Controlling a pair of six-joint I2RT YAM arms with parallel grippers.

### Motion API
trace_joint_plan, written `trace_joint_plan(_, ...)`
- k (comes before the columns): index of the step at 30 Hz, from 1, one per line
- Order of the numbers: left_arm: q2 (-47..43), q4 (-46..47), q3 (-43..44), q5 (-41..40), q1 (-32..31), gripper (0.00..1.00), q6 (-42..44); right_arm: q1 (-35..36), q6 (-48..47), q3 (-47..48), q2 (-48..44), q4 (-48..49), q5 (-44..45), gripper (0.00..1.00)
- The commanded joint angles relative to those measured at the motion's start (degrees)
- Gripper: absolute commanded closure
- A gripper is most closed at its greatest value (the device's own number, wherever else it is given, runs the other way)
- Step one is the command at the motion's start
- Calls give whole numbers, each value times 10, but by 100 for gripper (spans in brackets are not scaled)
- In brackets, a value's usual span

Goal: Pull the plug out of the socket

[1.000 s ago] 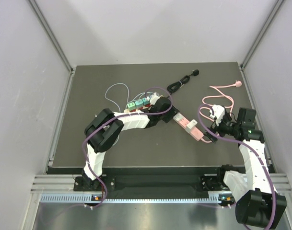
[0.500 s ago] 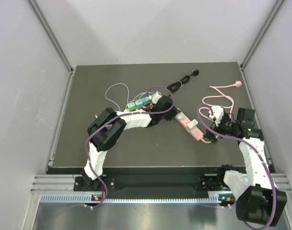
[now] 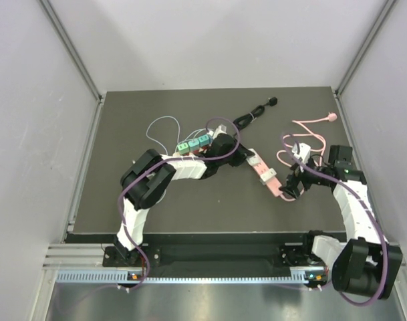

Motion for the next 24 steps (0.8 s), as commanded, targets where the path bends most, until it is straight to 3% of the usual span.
trace_joint_plan(1,-33,133,-31,78,14,100,39,-3,38,55,32,-8,-73,1)
trace_joint_plan(5,-42,203,-48,139,37,100,83,-4,47,97,70,-46,-115,0)
trace_joint_plan(10,-47,191,-32,213,55,100,159,-3,106,158,140,-46,-166,0)
trace_joint_plan(15,-61,202,-31,265,60,100,215,23,153,205,239,-41,-160,0)
trace_joint_plan(24,-86,256,-50,293,61,100,234,67,308,174,292,130,-87,0)
